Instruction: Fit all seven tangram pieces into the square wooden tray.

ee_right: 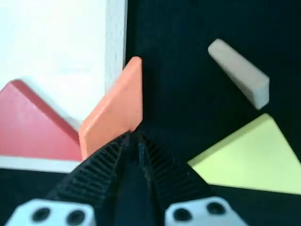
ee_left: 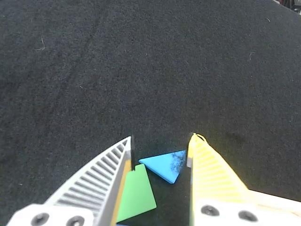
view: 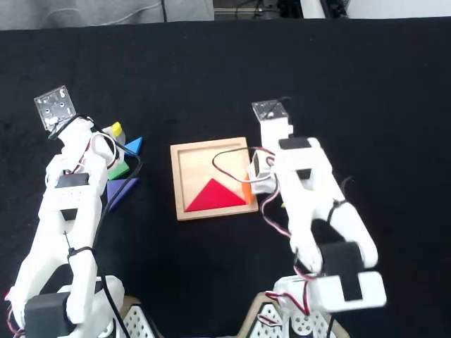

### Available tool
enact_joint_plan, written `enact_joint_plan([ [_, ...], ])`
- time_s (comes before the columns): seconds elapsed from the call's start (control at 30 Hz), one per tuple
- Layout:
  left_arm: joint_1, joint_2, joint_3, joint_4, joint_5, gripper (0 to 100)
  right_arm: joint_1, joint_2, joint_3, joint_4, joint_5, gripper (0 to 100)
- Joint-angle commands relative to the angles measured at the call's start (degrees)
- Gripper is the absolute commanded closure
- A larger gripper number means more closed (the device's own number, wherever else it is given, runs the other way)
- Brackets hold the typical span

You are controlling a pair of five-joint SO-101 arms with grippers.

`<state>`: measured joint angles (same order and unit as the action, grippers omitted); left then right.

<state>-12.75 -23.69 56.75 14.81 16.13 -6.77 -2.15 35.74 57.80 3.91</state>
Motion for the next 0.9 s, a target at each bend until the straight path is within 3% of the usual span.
enact_joint_plan([
  [0.0, 0.92, -2.11, -0.84, -1.23, -0.44, 80, 0.35, 1.80, -4.62, -1.93, 0.79, 98.4],
  [0.3, 0.92, -2.11, -0.84, -1.23, -0.44, 80, -4.40, -0.13, -4.26, -1.85, 4.04, 98.4],
  [0.6, 0.92, -2.11, -0.92, -1.23, -0.44, 80, 0.44, -11.47, 0.92, -4.22, 4.04, 98.4],
  [0.87, 0.92, -2.11, -0.75, -1.23, -0.44, 80, 3.96, -5.49, -0.22, -7.74, 3.60, 98.4],
])
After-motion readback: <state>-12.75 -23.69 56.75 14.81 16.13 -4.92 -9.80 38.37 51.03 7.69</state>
